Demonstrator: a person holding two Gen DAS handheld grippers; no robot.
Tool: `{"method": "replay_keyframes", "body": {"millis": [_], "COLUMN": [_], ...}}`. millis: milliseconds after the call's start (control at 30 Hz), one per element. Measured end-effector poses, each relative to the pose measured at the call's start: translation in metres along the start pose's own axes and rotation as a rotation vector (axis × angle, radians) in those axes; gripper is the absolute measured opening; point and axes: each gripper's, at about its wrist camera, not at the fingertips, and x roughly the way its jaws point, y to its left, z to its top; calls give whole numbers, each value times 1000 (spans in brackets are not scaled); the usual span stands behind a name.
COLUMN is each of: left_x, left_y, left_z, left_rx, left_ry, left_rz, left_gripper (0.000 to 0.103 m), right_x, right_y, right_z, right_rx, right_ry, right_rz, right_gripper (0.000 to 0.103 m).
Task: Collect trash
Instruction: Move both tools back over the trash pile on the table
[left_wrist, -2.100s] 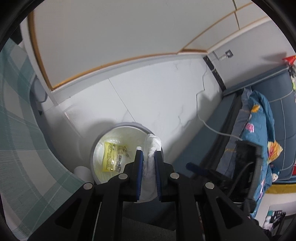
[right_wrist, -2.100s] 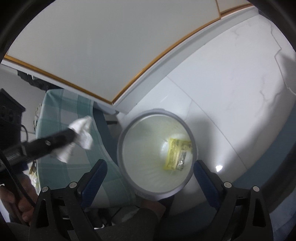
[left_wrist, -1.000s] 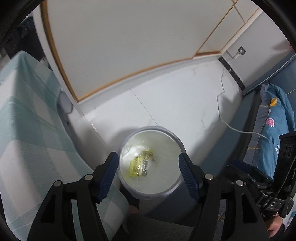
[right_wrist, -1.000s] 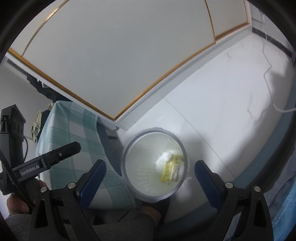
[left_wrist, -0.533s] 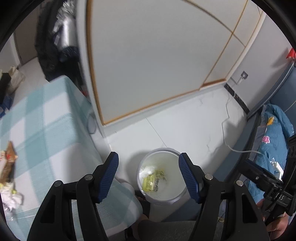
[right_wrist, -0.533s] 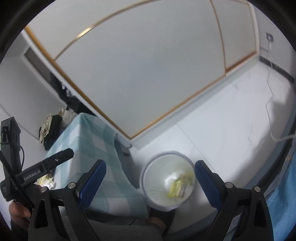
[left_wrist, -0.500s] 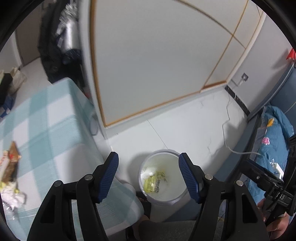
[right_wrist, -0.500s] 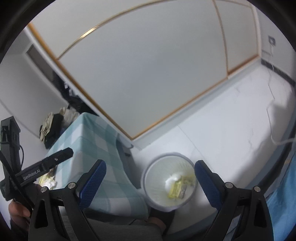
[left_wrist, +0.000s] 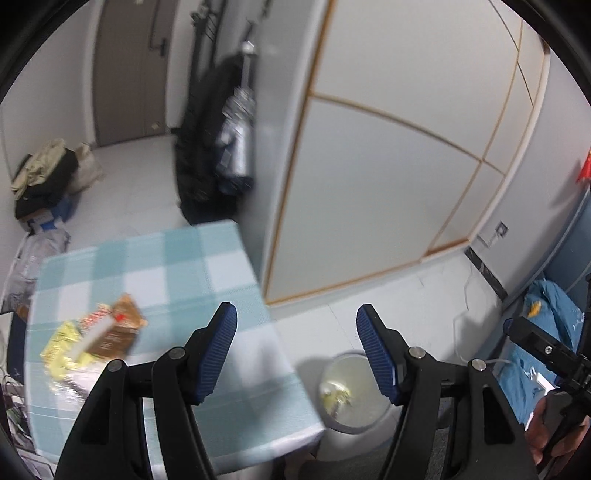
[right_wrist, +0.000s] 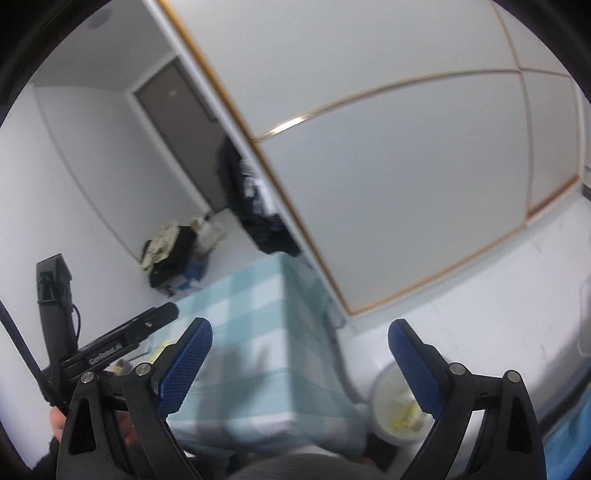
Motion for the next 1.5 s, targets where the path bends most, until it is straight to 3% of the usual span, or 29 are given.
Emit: {"method": "replay_keyframes", "body": {"millis": [267,567,700,1067,1300,1500], "left_x": [-44,-72,-76,-80,-83,-83], "left_y": [49,111,134,195,237,258], "left_z": [3,-6,-13,-35,-50,-59], "left_rx": [-56,-106,-128,-213,-310,-374], "left_ry": [-88,-130,-151,-128,-86,-49], "left_rz": [76,155,232,261,242,222], "left_gripper": [64,64,64,64,64,64], "right_x": [19,72,92,148,190,236], "right_y": [67,139,165,216,243,256], "right_z": [-8,-29,-35,-51,-60,-70], "right_rx": [-63,-179,-230,-322,-364,-402], "right_ry": [-6,86,132,223,309,413], "right_rz": [107,188,206,227,304,254], "right_gripper": [97,97,97,97,97,97]}}
